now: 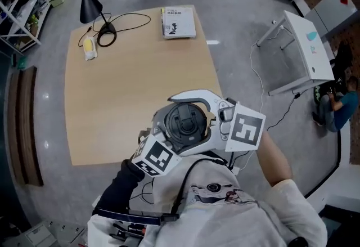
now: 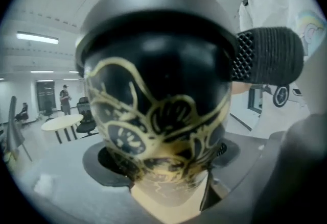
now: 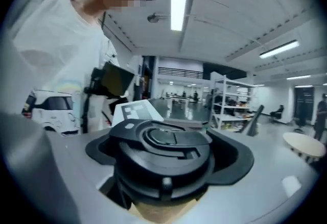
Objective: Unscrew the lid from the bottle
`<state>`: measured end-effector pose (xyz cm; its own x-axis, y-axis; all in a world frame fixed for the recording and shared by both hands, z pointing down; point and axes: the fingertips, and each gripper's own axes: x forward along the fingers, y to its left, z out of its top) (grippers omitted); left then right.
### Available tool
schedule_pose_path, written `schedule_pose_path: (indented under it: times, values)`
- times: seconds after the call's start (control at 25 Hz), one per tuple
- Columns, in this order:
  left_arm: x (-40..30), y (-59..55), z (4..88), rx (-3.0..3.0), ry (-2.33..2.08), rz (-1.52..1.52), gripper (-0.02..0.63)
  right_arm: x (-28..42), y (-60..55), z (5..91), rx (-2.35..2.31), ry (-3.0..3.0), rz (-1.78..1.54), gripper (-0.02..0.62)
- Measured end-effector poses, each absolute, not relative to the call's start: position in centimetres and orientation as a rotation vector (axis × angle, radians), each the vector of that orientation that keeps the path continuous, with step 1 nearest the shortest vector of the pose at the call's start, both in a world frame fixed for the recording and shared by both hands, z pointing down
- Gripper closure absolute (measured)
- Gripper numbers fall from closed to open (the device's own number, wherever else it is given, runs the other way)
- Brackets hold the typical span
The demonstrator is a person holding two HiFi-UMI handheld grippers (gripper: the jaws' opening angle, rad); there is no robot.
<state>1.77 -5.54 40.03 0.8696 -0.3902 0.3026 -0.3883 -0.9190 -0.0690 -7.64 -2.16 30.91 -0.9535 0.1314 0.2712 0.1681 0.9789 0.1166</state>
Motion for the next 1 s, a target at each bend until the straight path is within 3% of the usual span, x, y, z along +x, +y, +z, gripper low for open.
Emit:
schedule_pose_path:
  times: [0.28,0.52,0.6,0.8,1.0]
  values:
    - [5.3,0.3,38.5,-3.052,-0.016,-0.413,0.192,-3.9,3.7,29.8,-1.043,-2.663,-0.175,0.097]
    - [5.2,-0.2,38.2,-3.091,-0.013,-0.341,0.192,-4.0,1.4,24.7,-1.063,-2.991,0.086,0.097]
    - [4.5,-2.1,38.4,-3.125,0.128,-0.310,0.192,-3.9,-2.5,22.5,-0.737,-3.220,0.097,0.097]
    - [-3.7,-12.5,38.9,-3.062,1.084,-0.262,0.190,3.2,-17.7,28.1,0.995,-2.919,-0.189,0.097]
    - [-11.7,-18.3,39.1,-2.771,1.811,-0.228,0.190,8.7,-20.2,34.7,1.554,-2.789,0.189,0.097]
